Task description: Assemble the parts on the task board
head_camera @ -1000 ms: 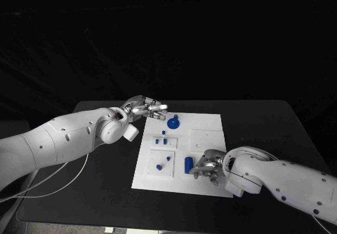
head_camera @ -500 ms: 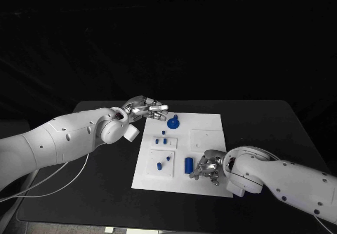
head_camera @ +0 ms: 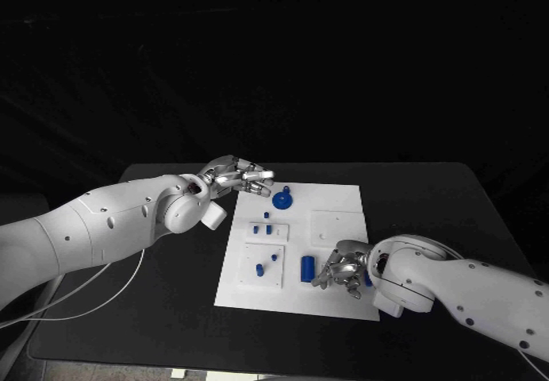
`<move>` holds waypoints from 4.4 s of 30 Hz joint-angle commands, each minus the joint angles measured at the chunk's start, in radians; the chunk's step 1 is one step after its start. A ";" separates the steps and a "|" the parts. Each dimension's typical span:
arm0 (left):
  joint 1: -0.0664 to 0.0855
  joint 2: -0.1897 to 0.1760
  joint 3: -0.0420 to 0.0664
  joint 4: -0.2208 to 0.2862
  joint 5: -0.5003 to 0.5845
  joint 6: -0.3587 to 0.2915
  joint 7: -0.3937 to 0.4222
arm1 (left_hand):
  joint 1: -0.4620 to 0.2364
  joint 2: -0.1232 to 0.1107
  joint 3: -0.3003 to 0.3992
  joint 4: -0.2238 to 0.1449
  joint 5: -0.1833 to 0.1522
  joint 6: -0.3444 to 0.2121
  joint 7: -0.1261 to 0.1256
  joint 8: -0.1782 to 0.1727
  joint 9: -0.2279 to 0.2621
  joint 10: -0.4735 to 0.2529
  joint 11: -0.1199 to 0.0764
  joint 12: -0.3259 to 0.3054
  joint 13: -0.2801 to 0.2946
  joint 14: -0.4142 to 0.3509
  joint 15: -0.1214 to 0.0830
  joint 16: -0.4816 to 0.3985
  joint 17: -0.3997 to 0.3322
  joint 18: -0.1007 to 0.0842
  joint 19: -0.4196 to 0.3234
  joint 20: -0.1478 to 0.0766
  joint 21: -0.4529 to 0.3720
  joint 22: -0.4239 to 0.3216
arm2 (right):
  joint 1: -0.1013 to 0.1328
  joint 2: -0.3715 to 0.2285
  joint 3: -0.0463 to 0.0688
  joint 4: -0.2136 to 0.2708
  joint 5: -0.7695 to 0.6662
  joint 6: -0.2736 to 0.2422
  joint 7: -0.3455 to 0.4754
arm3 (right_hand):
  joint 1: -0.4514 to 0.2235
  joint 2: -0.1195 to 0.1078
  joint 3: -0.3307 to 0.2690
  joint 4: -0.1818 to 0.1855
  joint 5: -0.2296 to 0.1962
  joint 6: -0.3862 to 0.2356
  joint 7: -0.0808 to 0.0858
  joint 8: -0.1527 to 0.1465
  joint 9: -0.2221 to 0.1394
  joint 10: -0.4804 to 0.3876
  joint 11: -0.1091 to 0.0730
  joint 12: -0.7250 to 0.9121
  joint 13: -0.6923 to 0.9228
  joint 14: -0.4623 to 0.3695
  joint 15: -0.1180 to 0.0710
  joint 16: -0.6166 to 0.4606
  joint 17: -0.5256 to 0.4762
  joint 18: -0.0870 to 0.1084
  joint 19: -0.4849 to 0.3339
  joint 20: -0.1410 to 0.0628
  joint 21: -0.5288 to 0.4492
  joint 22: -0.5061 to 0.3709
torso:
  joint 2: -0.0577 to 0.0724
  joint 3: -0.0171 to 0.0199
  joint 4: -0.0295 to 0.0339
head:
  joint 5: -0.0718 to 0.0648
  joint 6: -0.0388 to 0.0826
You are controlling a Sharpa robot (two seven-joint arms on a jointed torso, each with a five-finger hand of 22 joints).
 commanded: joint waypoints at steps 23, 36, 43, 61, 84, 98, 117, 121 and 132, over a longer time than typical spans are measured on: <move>0.000 -0.004 0.001 0.023 0.005 -0.009 0.038 | 0.001 0.002 0.002 -0.003 -0.004 -0.004 0.001 0.004 0.002 -0.004 -0.003 -0.002 0.001 -0.005 -0.001 -0.005 0.001 0.001 -0.006 0.004 0.005 0.001 | 0.021 -0.159 0.172 -0.027 -0.055 0.123 0.065 | 0.019 0.001 -0.046 0.086 -0.065 -0.142 0.090 -0.001 -0.721 -0.020 0.049 -0.016 -0.016 -0.001 0.028 -0.015 -0.015 0.018 0.039 0.028 -0.029 -0.011 | 0.001 0.0004 -0.0005 | -0.073 0.019; 0.000 -0.020 0.001 0.038 0.009 -0.023 0.060 | -0.002 0.001 0.000 -0.005 -0.006 -0.005 0.002 0.003 0.002 -0.004 -0.003 -0.002 0.001 -0.003 -0.001 -0.005 0.002 0.001 -0.005 0.003 0.005 0.001 | 0.003 -0.201 0.175 -0.052 -0.107 0.211 -0.047 | -0.018 -0.053 0.043 0.132 -0.080 -0.160 0.097 -0.001 -0.749 -0.035 0.053 -0.046 -0.044 -0.001 0.032 -0.047 -0.029 0.017 0.038 0.032 -0.071 -0.035 | 0.000 0.0006 -0.0009 | -0.109 0.016; 0.000 -0.024 0.001 0.043 0.014 -0.028 0.070 | -0.003 0.002 -0.001 -0.007 -0.006 -0.001 0.000 0.005 0.002 0.001 -0.005 -0.001 0.001 -0.001 -0.002 -0.005 0.002 0.000 -0.005 0.003 0.005 0.001 | -0.034 -0.191 0.171 -0.065 -0.118 0.193 -0.056 | -0.071 -0.105 0.095 0.209 -0.084 -0.187 0.106 -0.001 -0.783 -0.034 0.057 -0.048 -0.046 -0.002 0.034 -0.051 -0.027 0.017 0.038 0.032 -0.075 -0.036 | 0.001 0.0003 0.0005 | -0.112 0.013; 0.000 -0.028 0.001 0.043 0.022 -0.019 0.062 | -0.007 0.003 -0.005 -0.008 -0.007 0.000 0.000 0.003 0.002 0.001 -0.005 -0.003 0.001 -0.001 -0.002 -0.005 0.001 -0.001 -0.005 0.002 0.004 0.001 | -0.096 -0.138 0.163 -0.095 -0.184 0.208 -0.078 | -0.060 -0.116 0.074 0.239 -0.084 -0.183 0.107 0.000 -0.828 -0.034 0.059 -0.051 -0.044 0.000 0.036 -0.056 -0.022 0.016 0.038 0.034 -0.081 -0.038 | 0.001 -0.0001 0.0019 | -0.105 0.009; 0.000 -0.031 0.001 0.039 0.022 -0.011 0.046 | -0.008 0.005 -0.006 -0.007 -0.007 0.000 0.000 0.003 0.002 0.001 -0.005 -0.002 0.001 -0.001 -0.002 -0.005 0.001 -0.001 -0.004 0.002 0.005 0.001 | -0.110 -0.106 0.119 -0.122 -0.221 0.211 -0.084 | 0.052 -0.064 0.100 0.043 -0.078 -0.134 0.096 0.000 -0.823 -0.034 0.056 -0.043 -0.041 0.002 0.037 -0.057 -0.022 0.012 0.035 0.037 -0.082 -0.034 | 0.000 -0.0002 0.0009 | -0.098 0.001; 0.000 -0.033 0.000 0.036 0.022 -0.011 0.043 | -0.004 0.006 -0.004 -0.007 -0.006 0.000 0.000 0.003 0.002 0.000 -0.005 -0.002 0.001 -0.002 -0.002 -0.005 0.001 0.000 -0.004 0.002 0.005 0.001 | -0.111 -0.118 0.111 -0.128 -0.186 0.141 -0.056 | 0.019 0.026 0.299 -0.052 -0.079 -0.077 0.079 0.001 -0.783 -0.029 0.044 -0.035 -0.045 0.002 0.029 -0.050 -0.025 0.004 0.038 0.030 -0.069 -0.026 | 0.000 0.0012 0.0003 | -0.097 0.004; 0.000 -0.031 0.000 0.032 0.022 -0.005 0.035 | -0.010 0.008 -0.004 0.000 -0.006 -0.002 0.001 0.003 0.002 -0.003 -0.004 -0.002 0.001 -0.004 -0.001 -0.005 0.001 0.000 -0.004 0.003 0.005 0.001 | -0.089 -0.196 0.171 -0.118 0.043 0.141 -0.013 | -0.029 0.024 0.417 -0.050 -0.070 -0.061 0.077 0.000 -0.760 -0.028 0.042 -0.044 -0.054 0.001 0.030 -0.049 -0.029 0.003 0.036 0.030 -0.064 -0.023 | 0.000 -0.0010 0.0009 | -0.102 0.013; 0.000 -0.030 0.000 0.031 0.021 -0.005 0.033 | -0.010 0.008 -0.004 0.000 -0.006 -0.002 0.001 0.003 0.002 -0.003 -0.004 -0.002 0.001 -0.004 -0.001 -0.005 0.001 0.000 -0.004 0.003 0.005 0.001 | -0.078 -0.210 0.175 -0.106 0.073 0.151 -0.010 | -0.029 0.024 0.417 -0.051 -0.068 -0.058 0.076 0.001 -0.760 -0.027 0.042 -0.044 -0.054 0.002 0.030 -0.048 -0.028 0.002 0.036 0.031 -0.060 -0.021 | -0.001 -0.0012 -0.0011 | -0.100 0.014; 0.000 -0.022 0.000 0.035 0.021 -0.006 0.029 | -0.009 0.010 -0.003 0.002 -0.006 -0.004 0.001 0.003 0.002 -0.003 -0.003 -0.002 0.001 -0.005 -0.001 -0.005 0.001 0.001 -0.004 0.003 0.005 0.001 | -0.071 -0.193 0.177 -0.048 0.138 0.164 0.003 | -0.026 0.026 0.405 -0.053 -0.044 -0.053 0.076 0.000 -0.764 -0.026 0.042 -0.042 -0.053 0.001 0.030 -0.044 -0.025 0.002 0.035 0.031 -0.056 -0.017 | 0.001 -0.0013 0.0023 | -0.100 0.016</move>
